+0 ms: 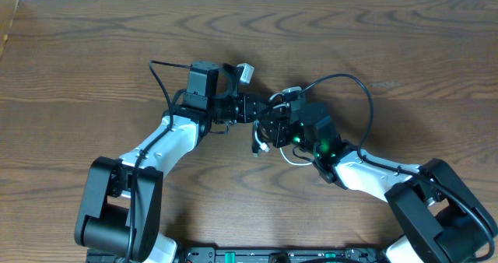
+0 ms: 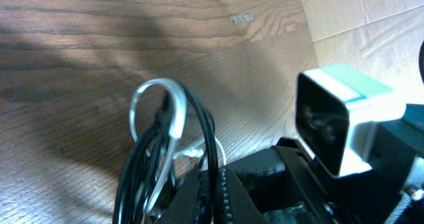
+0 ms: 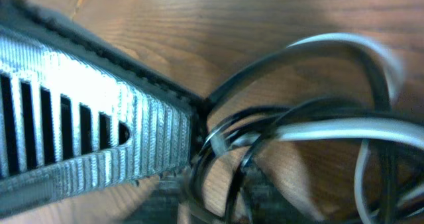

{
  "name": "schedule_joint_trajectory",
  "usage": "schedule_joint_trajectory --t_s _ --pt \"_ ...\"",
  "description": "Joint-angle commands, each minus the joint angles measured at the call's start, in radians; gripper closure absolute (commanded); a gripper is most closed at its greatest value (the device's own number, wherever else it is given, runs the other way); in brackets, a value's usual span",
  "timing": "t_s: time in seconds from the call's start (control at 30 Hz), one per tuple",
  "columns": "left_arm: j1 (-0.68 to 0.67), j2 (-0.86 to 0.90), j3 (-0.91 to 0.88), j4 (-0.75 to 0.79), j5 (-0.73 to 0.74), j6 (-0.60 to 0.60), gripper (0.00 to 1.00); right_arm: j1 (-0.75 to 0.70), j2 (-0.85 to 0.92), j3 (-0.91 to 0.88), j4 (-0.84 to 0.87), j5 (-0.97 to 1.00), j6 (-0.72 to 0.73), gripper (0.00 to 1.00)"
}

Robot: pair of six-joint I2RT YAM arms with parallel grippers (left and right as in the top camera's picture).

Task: Untangle cables
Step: 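Grasp the cable loops with the right gripper beside the left gripper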

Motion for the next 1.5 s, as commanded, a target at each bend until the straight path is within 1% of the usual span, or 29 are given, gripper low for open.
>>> schedule_joint_trajectory --t_s 0.0,0.1,0.13,0.17,0.2,0.23,0.4,0.5,0.53,0.63,0.67,0.73,0.83,1.03,1.13,1.33,1.47 --pt "-0.003 -0.006 0.026 0.005 0.042 -0.023 0.93 -0.005 0.004 0.006 -0.011 0.024 -0.015 0.99" --pt "-0.003 -0.006 0.026 0.005 0.016 -0.022 0.92 -0.029 -0.004 0.007 -0.011 -0.037 -0.016 0.99" --pt "-0.002 -0.006 0.026 0.004 -0.01 -0.022 0.87 -0.045 -0.011 0.006 -0.011 -0.086 -0.016 0.99" --pt "0.0 -0.006 0.025 0.002 -0.029 -0.022 0.77 -0.061 -0.018 0.007 -0.011 -0.132 -0.017 0.99" --pt "0.001 -0.006 0.025 -0.008 -0.055 -0.022 0.69 -0.084 -0.028 0.006 -0.012 -0.196 -0.019 0.99" --pt "0.002 -0.006 0.025 -0.017 -0.076 -0.022 0.66 -0.1 -0.034 0.007 -0.013 -0.232 -0.019 0.99" --pt "0.022 -0.006 0.025 -0.05 -0.134 -0.022 0.55 -0.22 -0.067 0.007 -0.084 -0.42 -0.018 0.99" --pt "0.027 -0.006 0.024 -0.064 -0.139 -0.021 0.53 -0.27 -0.066 0.007 -0.111 -0.52 -0.032 0.99" --pt "0.027 -0.006 0.024 -0.068 -0.139 -0.021 0.51 -0.281 -0.066 0.006 -0.117 -0.544 -0.039 0.99" --pt "0.016 -0.006 0.024 -0.077 -0.138 0.002 0.38 -0.299 -0.066 0.006 -0.116 -0.587 -0.041 0.99" --pt "0.012 -0.006 0.024 -0.08 -0.138 0.021 0.37 -0.303 -0.066 0.006 -0.112 -0.596 -0.041 0.99" --pt "0.002 -0.005 0.024 -0.084 -0.138 0.047 0.36 -0.31 -0.066 0.007 -0.104 -0.617 -0.041 0.99" --pt "-0.009 -0.004 0.024 -0.086 -0.138 0.054 0.37 -0.326 -0.066 0.007 -0.089 -0.646 -0.041 0.99" --pt "-0.01 0.0 0.024 -0.085 -0.135 0.053 0.48 -0.363 -0.066 0.007 -0.046 -0.763 -0.041 0.99" --pt "-0.01 0.0 0.024 -0.069 -0.076 0.053 0.48 -0.359 -0.066 0.006 -0.045 -0.778 -0.042 0.99" --pt "-0.033 0.0 0.024 -0.066 -0.059 0.053 0.48 -0.358 -0.066 0.006 -0.045 -0.799 -0.057 0.99" --pt "-0.06 0.0 0.024 -0.064 -0.077 0.053 0.53 -0.358 -0.066 0.006 -0.045 -0.799 -0.057 0.99"
